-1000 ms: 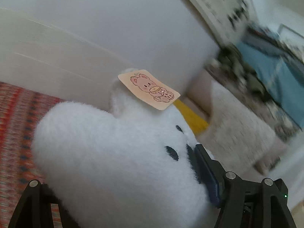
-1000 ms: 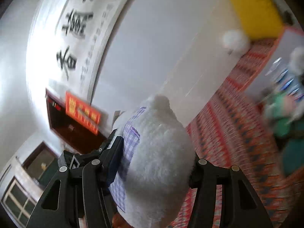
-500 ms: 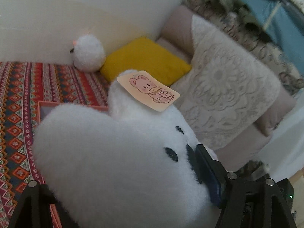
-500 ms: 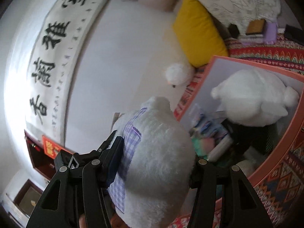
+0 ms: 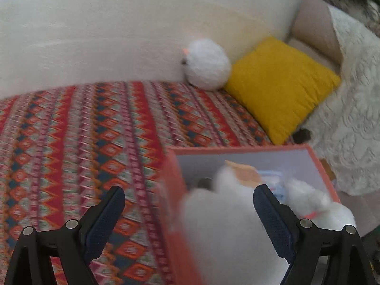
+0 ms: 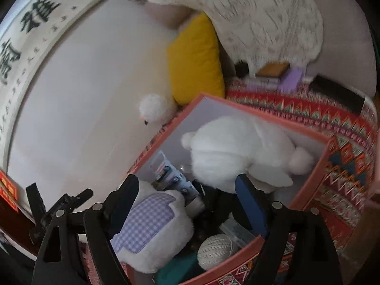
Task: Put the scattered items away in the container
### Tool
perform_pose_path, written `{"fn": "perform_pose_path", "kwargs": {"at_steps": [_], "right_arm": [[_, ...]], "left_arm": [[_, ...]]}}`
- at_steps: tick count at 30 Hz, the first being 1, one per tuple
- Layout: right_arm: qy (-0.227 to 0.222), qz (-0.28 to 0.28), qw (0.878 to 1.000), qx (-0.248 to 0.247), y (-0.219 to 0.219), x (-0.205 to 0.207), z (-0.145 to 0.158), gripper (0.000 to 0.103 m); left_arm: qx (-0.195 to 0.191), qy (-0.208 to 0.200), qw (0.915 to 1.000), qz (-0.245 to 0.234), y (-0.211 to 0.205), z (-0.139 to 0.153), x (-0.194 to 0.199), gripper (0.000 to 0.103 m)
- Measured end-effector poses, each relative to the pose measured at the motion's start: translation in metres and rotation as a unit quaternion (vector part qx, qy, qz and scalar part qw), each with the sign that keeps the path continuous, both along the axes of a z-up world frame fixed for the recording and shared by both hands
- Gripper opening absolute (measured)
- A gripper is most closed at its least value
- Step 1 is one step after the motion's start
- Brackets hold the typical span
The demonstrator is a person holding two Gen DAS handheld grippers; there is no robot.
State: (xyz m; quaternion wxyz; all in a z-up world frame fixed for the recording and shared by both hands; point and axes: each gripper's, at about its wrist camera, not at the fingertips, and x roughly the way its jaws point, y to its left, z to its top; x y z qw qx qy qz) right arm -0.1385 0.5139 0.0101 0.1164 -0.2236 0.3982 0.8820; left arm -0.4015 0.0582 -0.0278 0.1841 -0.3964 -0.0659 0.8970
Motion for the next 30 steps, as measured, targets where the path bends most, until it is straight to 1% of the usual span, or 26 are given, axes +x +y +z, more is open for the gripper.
{"fn": "perform_pose_path", "kwargs": {"at_steps": [2,5,8,9,11,13,17,19,23,25,27,30], "right_arm": [[0.009,0.003,1.000,0.015,-0.013,0.008,0.013,0.087],[0.014,0.011,0.999,0.047,-0.040,0.027,0.027,0.087],[0.015,0.020,0.996,0.083,-0.070,0.049,0.041,0.089],[0.015,0.023,0.995,0.095,-0.080,0.056,0.045,0.089],[0.016,0.030,0.992,0.119,-0.100,0.071,0.054,0.090],[0.016,0.036,0.989,0.143,-0.120,0.085,0.063,0.091],[0.016,0.047,0.980,0.190,-0.159,0.115,0.080,0.093],[0.011,0.042,0.976,0.214,-0.175,0.142,0.084,0.094],[0.009,0.031,0.964,0.263,-0.207,0.200,0.094,0.096],[0.009,0.029,0.958,0.284,-0.221,0.226,0.097,0.097],[0.003,0.034,0.955,0.295,-0.232,0.244,0.094,0.098],[-0.011,0.042,0.953,0.300,-0.246,0.266,0.089,0.098]], "left_arm": [[0.001,0.010,0.9999,0.005,-0.026,0.007,0.007,0.092],[-0.007,0.036,0.9993,0.008,-0.024,0.031,0.033,0.092],[-0.026,0.077,0.9966,0.009,-0.013,0.057,0.074,0.093],[-0.035,0.091,0.9951,0.010,-0.011,0.065,0.090,0.095],[-0.056,0.121,0.9909,0.017,-0.008,0.079,0.128,0.096],[-0.074,0.141,0.9870,0.020,0.000,0.089,0.162,0.100],[-0.109,0.158,0.9813,0.011,-0.004,0.093,0.229,0.102],[-0.129,0.164,0.9780,0.005,-0.006,0.091,0.263,0.103],[-0.137,0.154,0.9784,-0.017,-0.007,0.087,0.312,0.103],[-0.135,0.157,0.9780,-0.024,-0.008,0.088,0.336,0.103],[-0.134,0.166,0.9765,-0.028,-0.010,0.092,0.360,0.103],[-0.133,0.180,0.9744,-0.026,-0.014,0.100,0.390,0.103]]}}
